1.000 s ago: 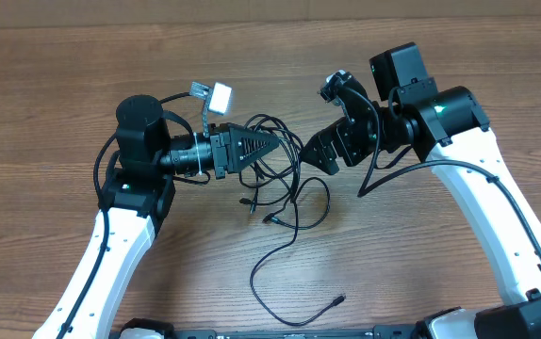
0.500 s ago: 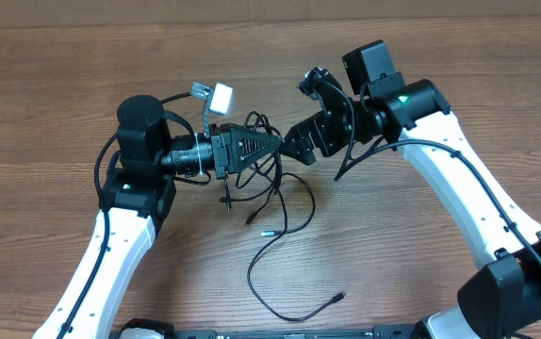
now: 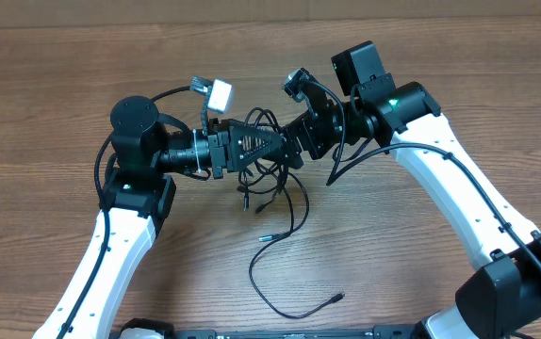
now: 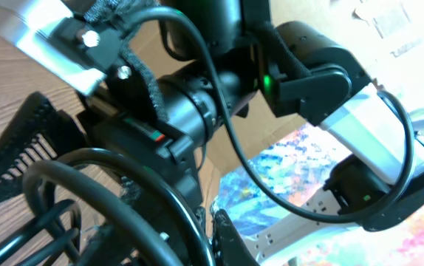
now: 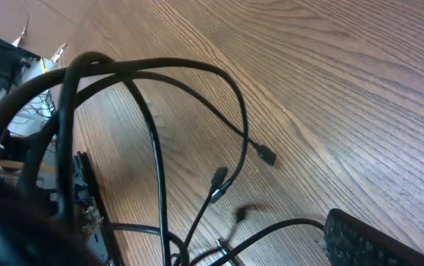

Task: Untangle cables

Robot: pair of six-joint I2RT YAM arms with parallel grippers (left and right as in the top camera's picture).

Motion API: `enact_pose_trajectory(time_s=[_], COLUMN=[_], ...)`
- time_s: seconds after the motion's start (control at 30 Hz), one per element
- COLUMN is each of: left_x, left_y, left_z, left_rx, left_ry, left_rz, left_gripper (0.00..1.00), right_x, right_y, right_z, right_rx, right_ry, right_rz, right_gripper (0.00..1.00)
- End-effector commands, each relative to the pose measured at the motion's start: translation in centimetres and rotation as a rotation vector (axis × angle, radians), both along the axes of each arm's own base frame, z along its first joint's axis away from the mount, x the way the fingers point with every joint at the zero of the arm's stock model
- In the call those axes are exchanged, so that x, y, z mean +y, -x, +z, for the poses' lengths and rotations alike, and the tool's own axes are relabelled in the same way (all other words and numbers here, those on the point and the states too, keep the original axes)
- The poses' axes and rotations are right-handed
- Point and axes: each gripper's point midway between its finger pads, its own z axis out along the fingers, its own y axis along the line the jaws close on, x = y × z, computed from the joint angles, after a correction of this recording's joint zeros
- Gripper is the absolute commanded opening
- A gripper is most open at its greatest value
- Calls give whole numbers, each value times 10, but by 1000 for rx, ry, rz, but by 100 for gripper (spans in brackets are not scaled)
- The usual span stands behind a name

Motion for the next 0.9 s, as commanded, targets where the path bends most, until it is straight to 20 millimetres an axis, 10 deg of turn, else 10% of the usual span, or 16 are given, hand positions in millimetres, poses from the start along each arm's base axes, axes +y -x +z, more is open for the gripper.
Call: enact_pose_trajectory(time_s=[0.0, 0.1, 0.13, 0.33, 0.87], left_x=[-2, -2, -2, 1, 54], left_y=[8, 8, 8, -1, -38], left_z=[5, 5, 5, 0, -100], left_rx=[18, 18, 18, 19, 195], left_ry=[9, 10, 9, -5, -335], left_rz=[-42, -42, -39, 11, 362], left_gripper=[4, 4, 4, 4, 4], right_x=[0, 0, 1, -3, -17], right_y=[-4, -4, -2, 9, 37], right_z=[-1, -1, -1, -3, 58], right_rx=[-4, -4, 2, 49, -67], right_ry=[6, 4, -2, 12, -42], right_rz=[-9, -7, -2, 6, 2], right_gripper=[98, 12, 4, 4, 4])
